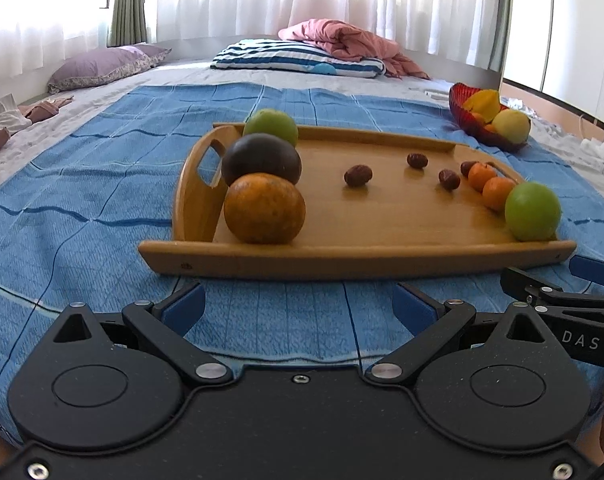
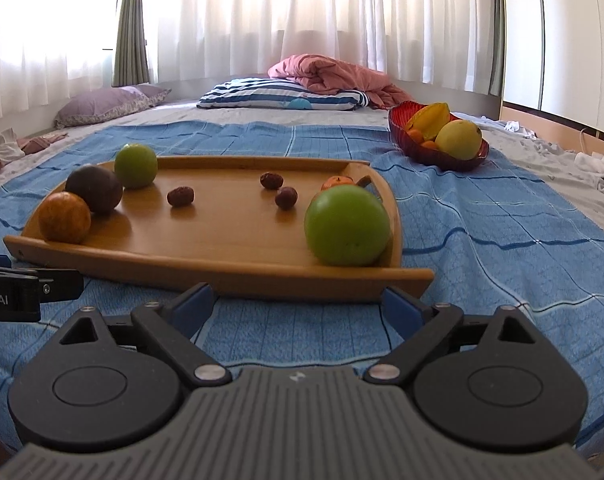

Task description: Organize fruits

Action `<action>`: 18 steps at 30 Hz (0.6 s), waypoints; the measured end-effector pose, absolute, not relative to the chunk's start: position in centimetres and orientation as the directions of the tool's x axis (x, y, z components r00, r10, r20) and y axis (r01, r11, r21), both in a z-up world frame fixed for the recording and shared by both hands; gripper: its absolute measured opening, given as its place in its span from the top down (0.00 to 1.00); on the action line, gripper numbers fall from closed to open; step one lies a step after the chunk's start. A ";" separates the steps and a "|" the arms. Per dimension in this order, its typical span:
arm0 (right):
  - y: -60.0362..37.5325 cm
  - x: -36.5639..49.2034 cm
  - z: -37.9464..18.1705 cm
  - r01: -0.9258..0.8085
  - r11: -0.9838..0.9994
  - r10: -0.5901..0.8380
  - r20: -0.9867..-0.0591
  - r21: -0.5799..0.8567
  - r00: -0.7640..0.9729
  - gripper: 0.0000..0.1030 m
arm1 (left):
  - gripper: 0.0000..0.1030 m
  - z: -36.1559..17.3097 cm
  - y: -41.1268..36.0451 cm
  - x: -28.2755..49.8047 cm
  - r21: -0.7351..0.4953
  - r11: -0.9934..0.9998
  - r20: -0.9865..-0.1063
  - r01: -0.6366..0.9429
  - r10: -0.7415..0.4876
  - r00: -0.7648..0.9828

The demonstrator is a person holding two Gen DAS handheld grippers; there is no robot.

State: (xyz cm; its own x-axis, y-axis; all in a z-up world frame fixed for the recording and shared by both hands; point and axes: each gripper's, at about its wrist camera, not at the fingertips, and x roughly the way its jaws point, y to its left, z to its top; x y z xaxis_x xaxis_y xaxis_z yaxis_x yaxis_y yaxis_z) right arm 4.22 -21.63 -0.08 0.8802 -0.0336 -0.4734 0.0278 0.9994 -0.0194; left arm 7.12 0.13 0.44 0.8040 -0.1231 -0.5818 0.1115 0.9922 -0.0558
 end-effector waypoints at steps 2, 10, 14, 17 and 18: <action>-21.4 4.2 -0.5 0.025 0.999 -0.034 -0.477 -0.026 0.878 0.04 | 0.03 0.1 0.1 7.1 -0.053 0.992 -0.588 0.113 -0.123 0.799; -20.9 4.4 -1.8 0.021 0.999 -0.041 -0.489 -0.047 0.871 0.00 | 0.02 -0.7 -0.1 7.2 -0.042 0.993 -0.595 0.111 -0.114 0.795; -20.7 4.5 -2.0 0.021 0.998 -0.046 -0.495 -0.056 0.868 0.00 | 0.00 -1.0 -0.3 7.3 -0.031 0.993 -0.599 0.110 -0.107 0.794; -20.8 4.5 -2.1 0.020 0.999 -0.041 -0.492 -0.049 0.870 0.00 | 0.00 -1.2 -0.5 7.3 -0.021 0.994 -0.596 0.107 -0.099 0.797; -20.8 4.5 -2.2 0.019 0.999 -0.040 -0.490 -0.049 0.871 0.00 | 0.00 -1.3 -0.6 7.4 -0.017 0.994 -0.595 0.108 -0.097 0.798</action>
